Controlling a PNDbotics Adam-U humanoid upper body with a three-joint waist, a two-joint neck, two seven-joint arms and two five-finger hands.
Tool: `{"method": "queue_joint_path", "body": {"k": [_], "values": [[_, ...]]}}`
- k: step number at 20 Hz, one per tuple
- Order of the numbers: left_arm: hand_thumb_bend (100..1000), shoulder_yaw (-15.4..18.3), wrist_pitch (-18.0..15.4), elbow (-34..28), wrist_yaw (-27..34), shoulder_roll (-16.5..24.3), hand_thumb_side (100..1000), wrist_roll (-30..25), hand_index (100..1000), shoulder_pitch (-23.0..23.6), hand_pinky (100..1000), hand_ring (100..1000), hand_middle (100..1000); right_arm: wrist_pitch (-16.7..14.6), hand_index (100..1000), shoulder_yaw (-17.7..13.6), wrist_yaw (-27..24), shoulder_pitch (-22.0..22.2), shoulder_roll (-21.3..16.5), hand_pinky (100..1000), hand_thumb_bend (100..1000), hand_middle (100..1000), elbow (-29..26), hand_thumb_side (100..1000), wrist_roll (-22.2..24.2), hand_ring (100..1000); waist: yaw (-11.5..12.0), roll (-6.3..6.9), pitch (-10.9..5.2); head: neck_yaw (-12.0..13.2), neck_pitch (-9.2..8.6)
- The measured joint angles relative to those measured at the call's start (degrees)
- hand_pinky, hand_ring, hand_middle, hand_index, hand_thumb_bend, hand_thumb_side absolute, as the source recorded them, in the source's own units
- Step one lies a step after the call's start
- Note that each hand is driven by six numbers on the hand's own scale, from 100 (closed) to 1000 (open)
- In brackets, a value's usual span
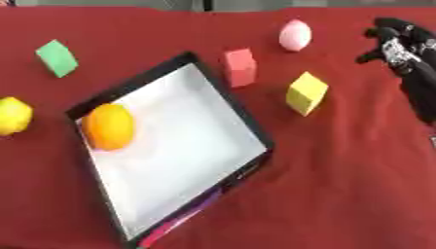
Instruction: Pick up objects on the table and place them in the box.
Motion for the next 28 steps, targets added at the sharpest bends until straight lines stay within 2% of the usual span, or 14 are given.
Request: {"method": "queue_joint_path", "body": {"k": [10, 15, 20, 22, 23, 25, 28], "values": [[301, 0.00, 0.01, 0.00, 0.00, 0.00, 674, 0.02, 787, 0.00, 647, 830, 735, -0.19, 868, 0.00, 0.18, -0.01, -0.02, 985, 100, 793, 0.00, 470, 0.24, 636, 0.13, 0.00, 0.00, 0.05, -0.03], [301, 0.23, -0.06, 0.00, 0.00, -0.01, 675, 0.28, 787, -0.02, 647, 830, 735, -2.05, 897, 0.14, 1.87, 0.48, -1.76, 985, 100, 824, -1.11, 470, 1.94, 682, 0.36, -0.23, 0.00, 0.23, -0.11], [299, 0.35, 0.00, 0.00, -0.22, 0.03, 676, 0.38, 787, 0.06, 647, 830, 735, -7.27, 937, 1.77, 4.59, 2.98, -9.13, 983, 100, 887, -3.79, 470, 4.08, 752, -0.06, -0.87, -0.14, 0.51, -0.09], [300, 0.36, 0.03, 0.00, -0.29, 0.06, 676, 0.40, 787, 0.13, 647, 831, 735, -10.03, 946, 2.45, 6.48, 3.71, -13.07, 979, 100, 895, -4.83, 419, 5.68, 776, -0.11, -0.95, -0.19, 0.52, -0.06], [299, 0.36, 0.04, 0.00, -0.31, 0.08, 676, 0.41, 787, 0.17, 647, 831, 735, -11.51, 953, 2.72, 7.51, 3.98, -15.17, 974, 100, 904, -5.14, 283, 6.51, 802, -0.15, -0.99, -0.20, 0.52, -0.05], [298, 0.37, 0.04, 0.00, -0.32, 0.12, 677, 0.42, 787, 0.34, 647, 831, 735, -14.80, 952, 3.50, 9.87, 4.20, -19.40, 967, 100, 906, -5.36, 219, 8.37, 815, -0.24, -1.16, -0.21, 0.49, -0.04], [298, 0.37, 0.05, 0.01, -0.32, 0.15, 678, 0.42, 787, 0.58, 647, 831, 735, -19.63, 951, 4.82, 13.18, 3.49, -24.89, 962, 100, 908, -4.80, 199, 10.65, 826, -0.24, -1.46, -0.24, 0.45, -0.04]]}}
